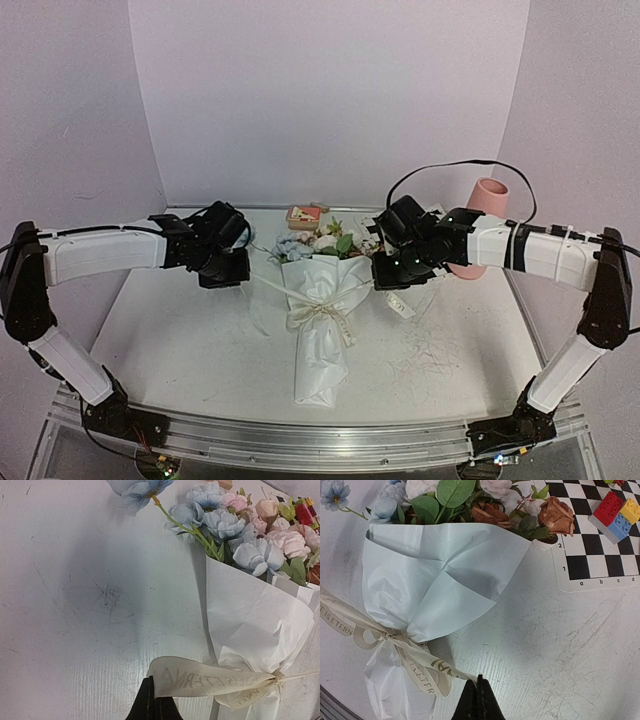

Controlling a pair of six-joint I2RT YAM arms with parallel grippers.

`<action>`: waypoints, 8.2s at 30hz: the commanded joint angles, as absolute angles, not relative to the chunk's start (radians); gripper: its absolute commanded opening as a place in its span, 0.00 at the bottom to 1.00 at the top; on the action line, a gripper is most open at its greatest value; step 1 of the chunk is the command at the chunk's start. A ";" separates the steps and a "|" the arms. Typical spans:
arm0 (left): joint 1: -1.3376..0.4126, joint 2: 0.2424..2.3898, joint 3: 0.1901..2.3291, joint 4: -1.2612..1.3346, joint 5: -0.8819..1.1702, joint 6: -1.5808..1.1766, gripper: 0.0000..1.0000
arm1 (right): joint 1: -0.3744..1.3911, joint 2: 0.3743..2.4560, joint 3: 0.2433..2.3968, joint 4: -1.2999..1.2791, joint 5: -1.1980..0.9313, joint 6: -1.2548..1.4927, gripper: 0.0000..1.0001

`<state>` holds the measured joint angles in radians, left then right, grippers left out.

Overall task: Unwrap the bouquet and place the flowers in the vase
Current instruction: Untie the ribbon from the wrapping paper.

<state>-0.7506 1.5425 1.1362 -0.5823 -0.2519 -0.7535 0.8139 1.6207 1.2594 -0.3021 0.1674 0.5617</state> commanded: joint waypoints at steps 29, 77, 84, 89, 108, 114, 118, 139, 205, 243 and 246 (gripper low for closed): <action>-0.732 1.280 1.163 -0.580 -0.550 -0.684 0.00 | 0.808 1.556 1.291 -0.383 0.300 0.573 0.00; -0.731 1.132 1.239 -0.622 -0.693 -0.477 0.00 | 0.808 1.388 1.397 -0.453 0.554 0.466 0.00; -0.731 1.106 1.249 -0.626 -0.706 -0.461 0.00 | 0.808 1.376 1.409 -0.453 0.574 0.433 0.00; -0.732 1.106 1.253 -0.626 -0.704 -0.467 0.00 | 0.808 1.365 1.415 -0.453 0.597 0.414 0.00; -0.731 1.069 1.276 -0.638 -0.804 -0.445 0.00 | 0.806 1.317 1.391 -0.459 0.706 0.366 0.04; -0.732 1.038 1.267 -0.647 -0.884 -0.453 0.00 | 0.800 1.300 1.373 -0.470 0.759 0.379 0.07; -0.731 0.993 1.244 -0.654 -0.975 -0.526 0.27 | 0.798 1.271 1.348 -0.490 0.808 0.437 0.40; -0.731 0.973 1.238 -0.655 -1.505 -0.590 0.82 | 0.794 1.280 1.332 -0.518 0.829 0.556 0.93; -0.759 1.787 1.213 -0.231 0.342 -0.663 0.68 | 0.807 1.892 1.370 -0.148 -0.225 0.721 0.53; -0.736 1.735 1.271 -0.359 0.203 -0.542 0.67 | 0.806 1.791 1.383 -0.328 0.100 0.605 0.46; -0.736 1.744 1.293 -0.347 0.277 -0.530 0.70 | 0.807 1.791 1.381 -0.262 -0.007 0.587 0.46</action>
